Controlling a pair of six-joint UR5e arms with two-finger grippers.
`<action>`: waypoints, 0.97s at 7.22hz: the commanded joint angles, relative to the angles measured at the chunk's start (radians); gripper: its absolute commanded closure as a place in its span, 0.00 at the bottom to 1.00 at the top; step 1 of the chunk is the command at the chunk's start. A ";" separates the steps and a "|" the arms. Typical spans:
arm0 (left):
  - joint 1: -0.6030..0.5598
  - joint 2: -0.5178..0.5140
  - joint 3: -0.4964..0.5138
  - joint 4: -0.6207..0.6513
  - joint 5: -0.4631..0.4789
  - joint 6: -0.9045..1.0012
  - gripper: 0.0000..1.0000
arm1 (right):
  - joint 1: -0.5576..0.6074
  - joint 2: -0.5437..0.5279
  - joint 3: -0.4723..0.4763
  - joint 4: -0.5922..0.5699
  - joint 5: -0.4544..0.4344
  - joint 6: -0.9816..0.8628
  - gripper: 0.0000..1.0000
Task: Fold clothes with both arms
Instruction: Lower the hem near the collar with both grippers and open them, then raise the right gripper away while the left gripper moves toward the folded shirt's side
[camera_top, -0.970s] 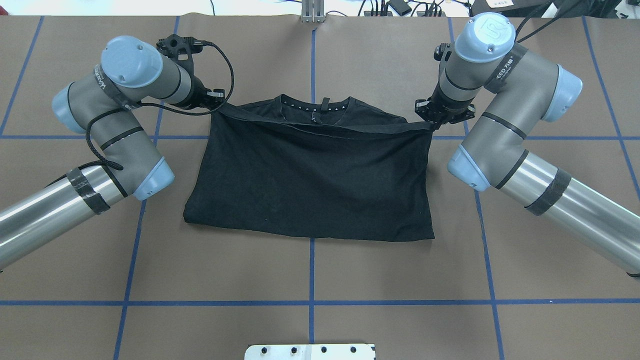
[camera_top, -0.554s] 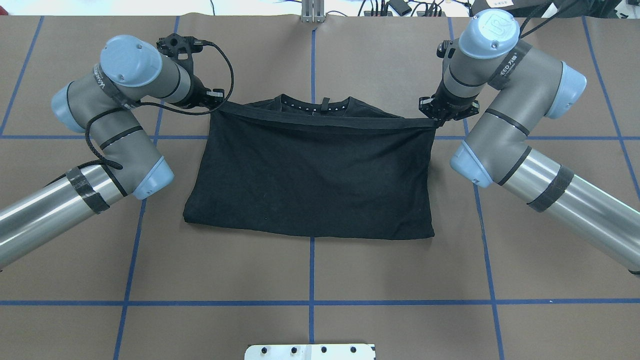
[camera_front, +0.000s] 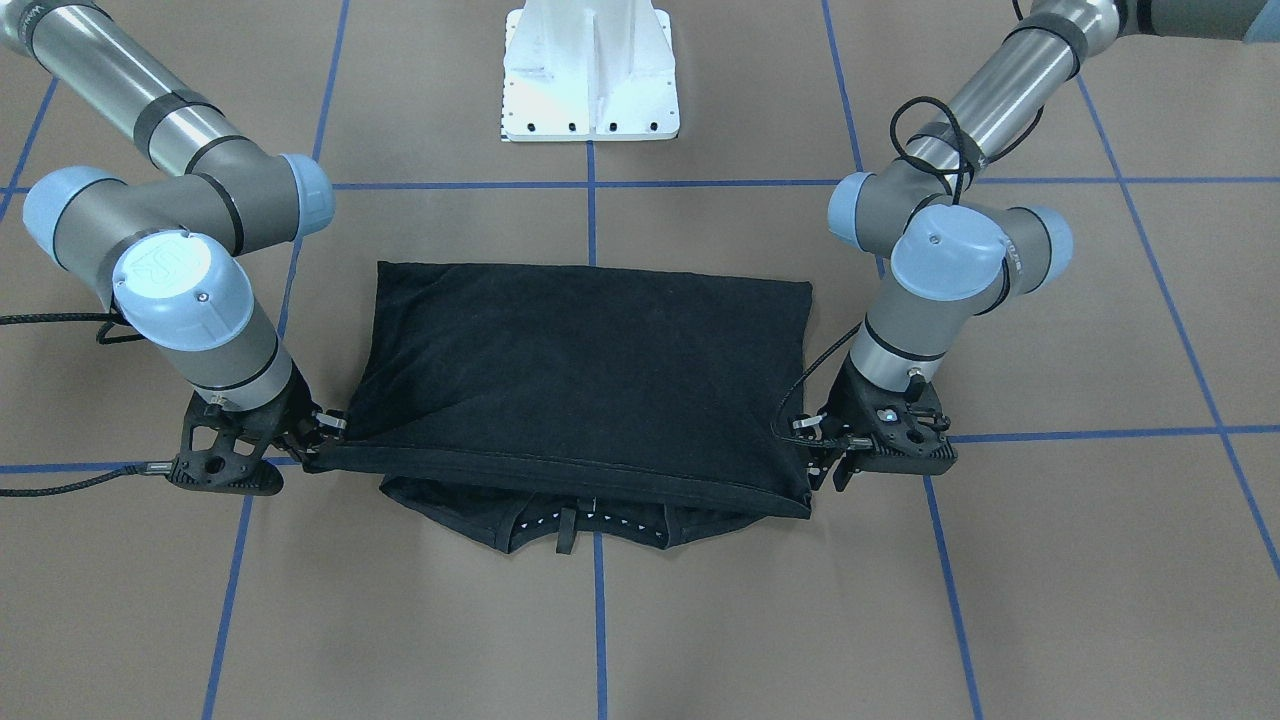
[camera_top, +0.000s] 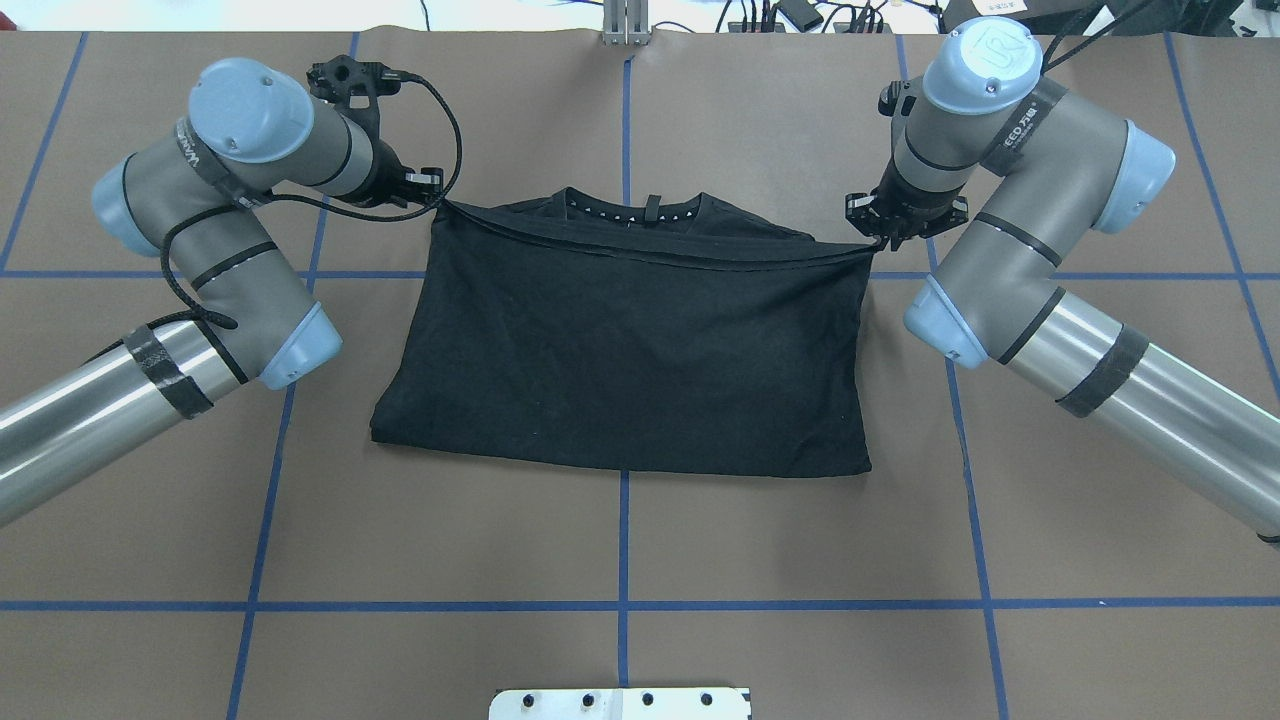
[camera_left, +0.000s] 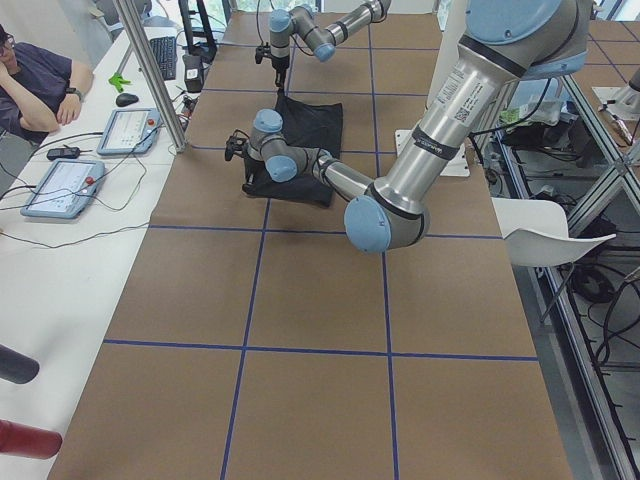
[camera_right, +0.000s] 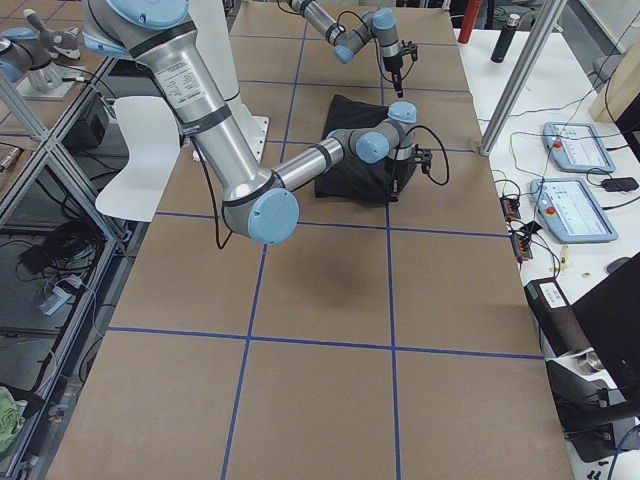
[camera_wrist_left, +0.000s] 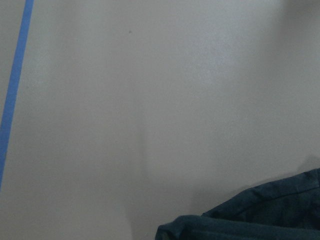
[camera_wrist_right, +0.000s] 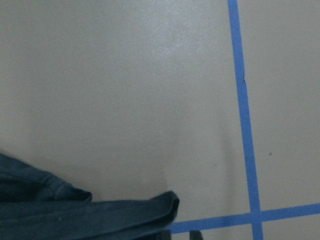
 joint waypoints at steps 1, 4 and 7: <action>-0.030 0.011 -0.024 -0.007 -0.088 0.066 0.00 | 0.031 0.008 0.006 -0.002 0.034 -0.010 0.00; -0.018 0.245 -0.268 -0.007 -0.147 0.126 0.00 | 0.036 -0.010 0.070 -0.005 0.068 -0.015 0.00; 0.130 0.413 -0.396 -0.157 -0.166 -0.026 0.00 | 0.025 -0.029 0.124 -0.009 0.067 -0.004 0.00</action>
